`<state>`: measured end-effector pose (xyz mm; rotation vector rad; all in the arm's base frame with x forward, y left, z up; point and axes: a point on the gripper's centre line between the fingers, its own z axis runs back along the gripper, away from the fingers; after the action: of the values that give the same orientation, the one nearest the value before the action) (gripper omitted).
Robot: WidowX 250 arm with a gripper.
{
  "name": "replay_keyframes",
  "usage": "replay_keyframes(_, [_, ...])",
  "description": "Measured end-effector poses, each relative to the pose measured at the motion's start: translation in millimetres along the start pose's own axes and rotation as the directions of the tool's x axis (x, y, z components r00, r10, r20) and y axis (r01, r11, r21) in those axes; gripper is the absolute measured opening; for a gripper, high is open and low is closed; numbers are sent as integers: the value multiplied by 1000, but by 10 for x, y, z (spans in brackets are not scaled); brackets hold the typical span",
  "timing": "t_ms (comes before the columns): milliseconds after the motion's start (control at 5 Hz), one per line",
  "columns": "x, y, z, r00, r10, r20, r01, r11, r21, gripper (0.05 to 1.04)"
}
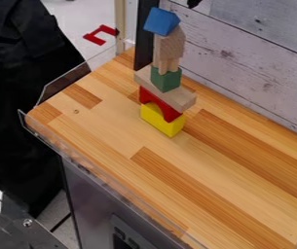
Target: Move the triangle from top of the tower towards right on the ground
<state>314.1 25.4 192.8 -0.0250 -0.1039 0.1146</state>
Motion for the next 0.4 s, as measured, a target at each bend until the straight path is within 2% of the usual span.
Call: replay_keyframes(400, [21,65,-51,999,32,-7,-32,999,-3,999])
